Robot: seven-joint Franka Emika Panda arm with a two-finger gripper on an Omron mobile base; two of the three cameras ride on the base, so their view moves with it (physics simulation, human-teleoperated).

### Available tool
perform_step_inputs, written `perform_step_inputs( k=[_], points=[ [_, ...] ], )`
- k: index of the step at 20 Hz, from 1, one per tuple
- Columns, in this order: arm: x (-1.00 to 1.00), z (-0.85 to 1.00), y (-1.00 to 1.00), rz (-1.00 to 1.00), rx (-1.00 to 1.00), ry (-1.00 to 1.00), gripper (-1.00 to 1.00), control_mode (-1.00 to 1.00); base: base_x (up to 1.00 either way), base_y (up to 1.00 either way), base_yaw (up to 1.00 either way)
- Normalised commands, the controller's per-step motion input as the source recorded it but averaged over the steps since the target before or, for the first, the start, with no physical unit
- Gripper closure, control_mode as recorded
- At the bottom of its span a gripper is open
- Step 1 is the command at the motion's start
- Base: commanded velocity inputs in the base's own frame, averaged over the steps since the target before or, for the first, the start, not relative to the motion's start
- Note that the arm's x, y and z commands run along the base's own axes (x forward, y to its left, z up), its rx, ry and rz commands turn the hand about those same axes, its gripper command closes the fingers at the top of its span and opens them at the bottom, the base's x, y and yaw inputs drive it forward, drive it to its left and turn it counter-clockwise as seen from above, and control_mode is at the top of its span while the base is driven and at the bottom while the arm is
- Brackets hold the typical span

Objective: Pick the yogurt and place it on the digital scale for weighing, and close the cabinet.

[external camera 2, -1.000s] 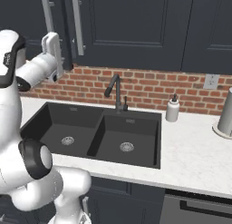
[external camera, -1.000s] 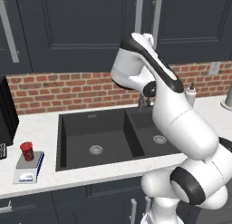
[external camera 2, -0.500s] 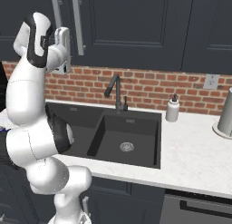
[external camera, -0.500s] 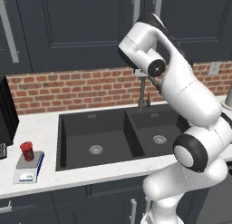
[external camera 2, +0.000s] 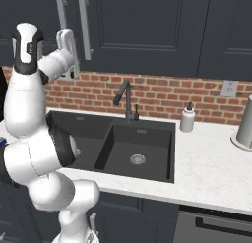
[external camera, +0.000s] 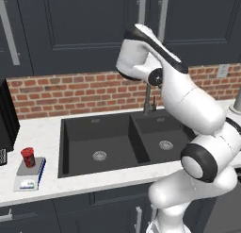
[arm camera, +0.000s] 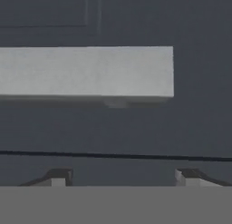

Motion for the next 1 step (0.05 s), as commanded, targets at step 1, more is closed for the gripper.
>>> perform_step_inputs(
  k=[1],
  points=[
    [1.00, -1.00, 0.62, -0.23, -0.11, -0.37, -1.00, -1.00, 0.00, 0.00, 0.00]
  ],
)
